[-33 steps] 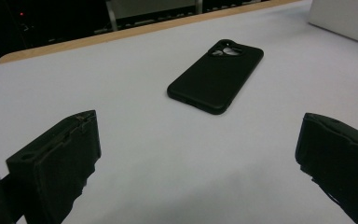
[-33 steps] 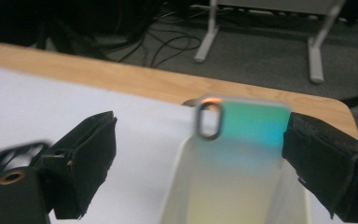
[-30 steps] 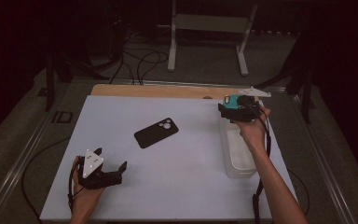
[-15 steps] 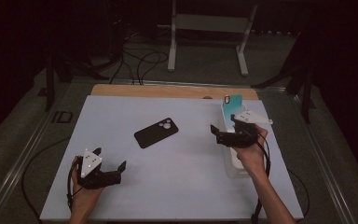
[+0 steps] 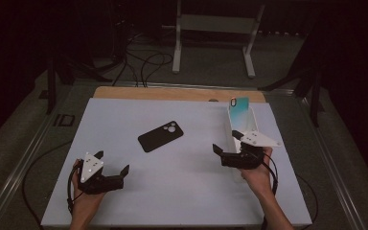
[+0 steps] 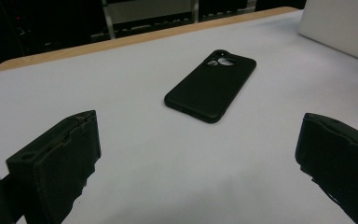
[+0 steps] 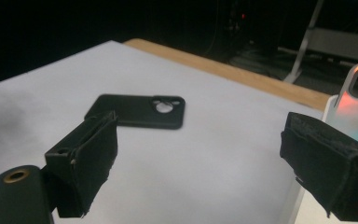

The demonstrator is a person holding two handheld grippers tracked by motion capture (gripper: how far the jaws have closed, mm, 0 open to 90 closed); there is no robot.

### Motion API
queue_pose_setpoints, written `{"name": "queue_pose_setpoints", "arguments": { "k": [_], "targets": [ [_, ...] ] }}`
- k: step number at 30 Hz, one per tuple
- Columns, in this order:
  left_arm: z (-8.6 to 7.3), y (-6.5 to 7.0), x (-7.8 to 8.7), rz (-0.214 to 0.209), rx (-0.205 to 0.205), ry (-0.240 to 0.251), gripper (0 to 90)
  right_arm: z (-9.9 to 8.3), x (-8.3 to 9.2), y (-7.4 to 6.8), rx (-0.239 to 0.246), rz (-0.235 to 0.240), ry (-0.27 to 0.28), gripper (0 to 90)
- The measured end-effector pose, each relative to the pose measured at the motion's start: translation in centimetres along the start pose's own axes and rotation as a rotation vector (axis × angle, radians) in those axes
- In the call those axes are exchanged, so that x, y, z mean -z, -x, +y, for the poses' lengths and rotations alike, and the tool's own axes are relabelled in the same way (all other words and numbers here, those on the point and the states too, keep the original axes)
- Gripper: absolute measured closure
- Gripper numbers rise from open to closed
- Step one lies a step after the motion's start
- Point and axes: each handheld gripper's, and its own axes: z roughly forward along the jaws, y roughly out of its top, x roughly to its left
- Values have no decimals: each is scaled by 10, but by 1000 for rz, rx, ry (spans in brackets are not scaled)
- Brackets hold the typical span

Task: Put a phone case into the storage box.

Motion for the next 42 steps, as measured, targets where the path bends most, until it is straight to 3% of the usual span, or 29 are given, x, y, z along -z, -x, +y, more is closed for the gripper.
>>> {"name": "queue_pose_setpoints", "arguments": {
  "k": [15,24,42],
  "targets": [
    [6,5,-3,-55,-25,-15,5,-27,11,-12,37,18,26,112],
    [15,10,-11,-83,-60,-33,3,-30,14,-10,17,22,38,112],
    [33,6,-23,-97,-64,-20,3,-30,19,-6,6,14,64,127]
  ]
}}
